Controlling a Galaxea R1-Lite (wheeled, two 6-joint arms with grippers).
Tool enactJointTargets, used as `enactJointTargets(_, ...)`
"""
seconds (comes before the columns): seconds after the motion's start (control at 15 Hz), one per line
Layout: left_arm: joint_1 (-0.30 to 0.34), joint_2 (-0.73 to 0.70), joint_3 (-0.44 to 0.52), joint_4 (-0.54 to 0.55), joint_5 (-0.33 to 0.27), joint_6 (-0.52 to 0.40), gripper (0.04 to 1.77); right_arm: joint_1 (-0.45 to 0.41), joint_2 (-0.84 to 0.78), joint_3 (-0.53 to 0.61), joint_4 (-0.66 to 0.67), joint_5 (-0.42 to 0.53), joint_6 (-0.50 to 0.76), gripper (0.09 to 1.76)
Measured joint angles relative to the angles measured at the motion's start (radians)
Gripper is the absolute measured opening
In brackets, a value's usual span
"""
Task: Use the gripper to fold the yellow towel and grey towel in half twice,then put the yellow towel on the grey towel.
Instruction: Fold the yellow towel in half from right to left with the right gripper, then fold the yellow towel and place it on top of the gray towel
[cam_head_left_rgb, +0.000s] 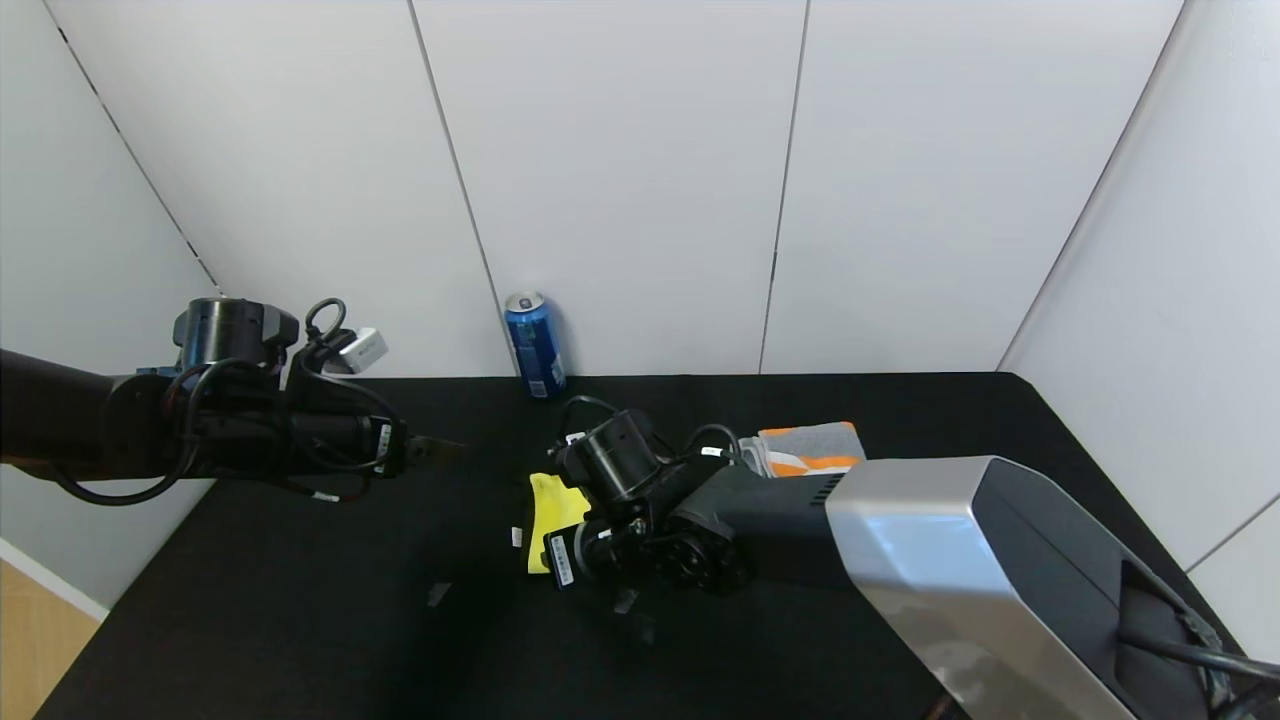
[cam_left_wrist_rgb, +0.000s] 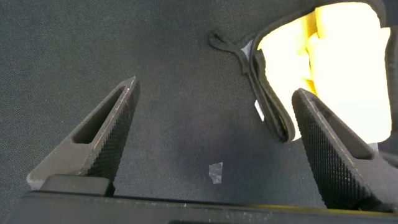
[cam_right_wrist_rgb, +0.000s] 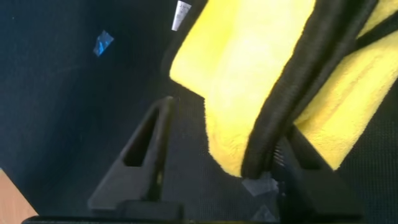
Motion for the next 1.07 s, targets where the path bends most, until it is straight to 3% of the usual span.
enactJointTargets(0.33, -0.001, -0.001, 0.000, 0.000, 0.000, 0.002, 1.72, 0.023, -0.051, 0.000, -0.006, -0.001, -0.001, 1.38)
enactJointTargets(0.8, -0.006, -0.008, 0.006, 0.005, -0.012, -0.006, 1.72, 0.020, -0.135, 0.002, 0.005, -0.010, 0.000, 1.57)
enactJointTargets(0.93, -0.025, -0.028, 0.028, 0.001, -0.082, -0.045, 1.72, -0.032, -0.170, 0.005, 0.033, -0.010, 0.001, 1.60)
enactJointTargets(1.07, -0.062, -0.055, 0.051, -0.001, -0.139, -0.140, 1.72, -0.099, -0.201, 0.017, 0.077, -0.012, 0.013, 1.63)
